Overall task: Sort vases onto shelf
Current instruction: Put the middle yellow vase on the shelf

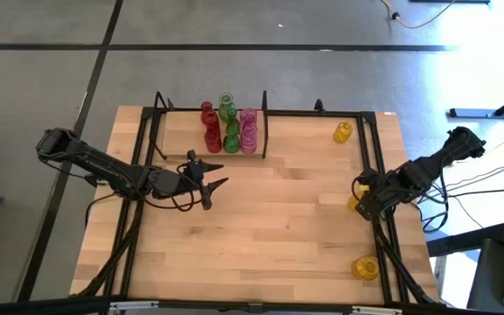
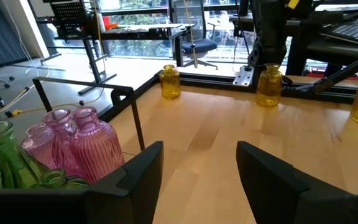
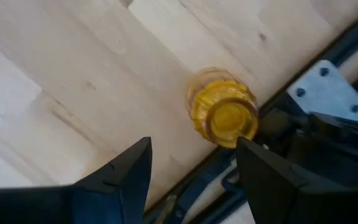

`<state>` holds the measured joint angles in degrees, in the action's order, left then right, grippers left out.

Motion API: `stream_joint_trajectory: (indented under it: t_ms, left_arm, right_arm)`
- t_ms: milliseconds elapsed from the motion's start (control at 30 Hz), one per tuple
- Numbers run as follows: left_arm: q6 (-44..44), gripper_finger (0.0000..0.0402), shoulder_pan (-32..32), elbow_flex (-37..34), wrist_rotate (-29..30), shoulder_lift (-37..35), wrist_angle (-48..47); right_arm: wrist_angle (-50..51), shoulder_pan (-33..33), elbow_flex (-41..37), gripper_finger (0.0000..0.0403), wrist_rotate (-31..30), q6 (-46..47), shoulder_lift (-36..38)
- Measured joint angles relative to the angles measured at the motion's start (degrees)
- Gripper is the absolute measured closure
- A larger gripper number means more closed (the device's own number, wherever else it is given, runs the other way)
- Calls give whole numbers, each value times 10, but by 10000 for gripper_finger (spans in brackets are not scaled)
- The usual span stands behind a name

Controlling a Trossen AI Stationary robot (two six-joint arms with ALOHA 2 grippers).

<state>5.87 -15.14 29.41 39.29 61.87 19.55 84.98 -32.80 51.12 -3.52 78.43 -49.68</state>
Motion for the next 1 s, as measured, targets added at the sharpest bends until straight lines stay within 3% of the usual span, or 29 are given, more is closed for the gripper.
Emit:
stream_joint_trajectory:
  t_ms: [467,1000]
  left_arm:
    - [0,206,1,0,2,0,-1]
    - [0,205,1,0,2,0,-5]
  right_arm:
    - [-60,2,-73,191,-15,-2,7]
    - [-66,51,-73,273,-43,-21,-19]
